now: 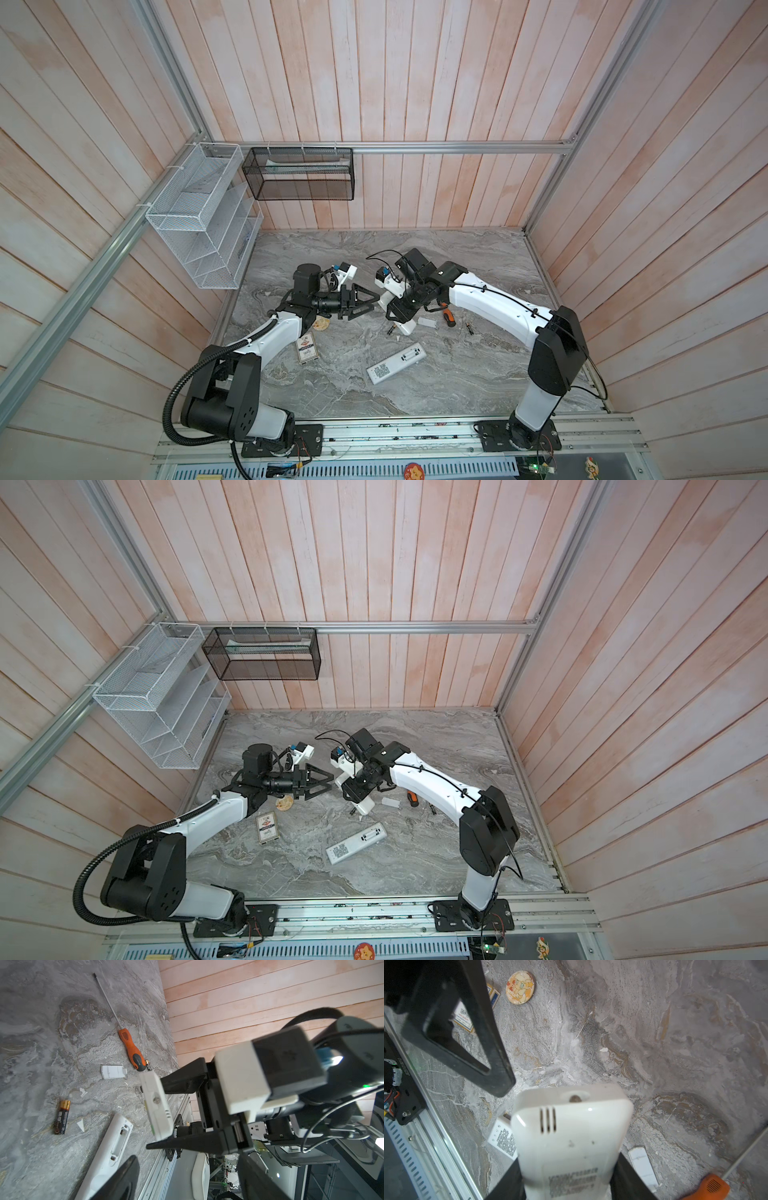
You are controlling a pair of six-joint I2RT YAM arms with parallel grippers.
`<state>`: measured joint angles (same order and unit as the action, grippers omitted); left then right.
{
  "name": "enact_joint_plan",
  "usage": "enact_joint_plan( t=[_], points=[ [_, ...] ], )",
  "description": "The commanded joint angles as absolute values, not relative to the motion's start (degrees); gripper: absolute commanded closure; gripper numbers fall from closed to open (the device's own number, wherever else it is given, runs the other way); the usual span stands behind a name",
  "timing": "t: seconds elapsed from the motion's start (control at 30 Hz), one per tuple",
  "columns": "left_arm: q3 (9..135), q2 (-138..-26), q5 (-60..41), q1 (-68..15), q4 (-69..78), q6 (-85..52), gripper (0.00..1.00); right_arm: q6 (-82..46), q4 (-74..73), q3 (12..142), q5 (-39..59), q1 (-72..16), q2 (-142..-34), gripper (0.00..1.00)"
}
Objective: Unload the batteries from the remote control
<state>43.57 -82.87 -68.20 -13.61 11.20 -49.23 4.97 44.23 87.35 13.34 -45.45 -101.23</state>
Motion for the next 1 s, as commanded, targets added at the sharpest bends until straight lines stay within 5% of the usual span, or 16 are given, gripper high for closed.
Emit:
enact_joint_plan(
  t=[0.0,0.97],
  points=[
    [42.43,-83.93,-67.48,-13.23,13.58,-48.19,0.25,5.48,45.61,89.97,13.71,-46.35,-100.89,0.67],
    [44.40,-87.17,-65.92,-13.42,9.80,-45.73,0.69,6.78,54.81,101.35,7.47,-51.50,-110.10,0.69]
  ],
)
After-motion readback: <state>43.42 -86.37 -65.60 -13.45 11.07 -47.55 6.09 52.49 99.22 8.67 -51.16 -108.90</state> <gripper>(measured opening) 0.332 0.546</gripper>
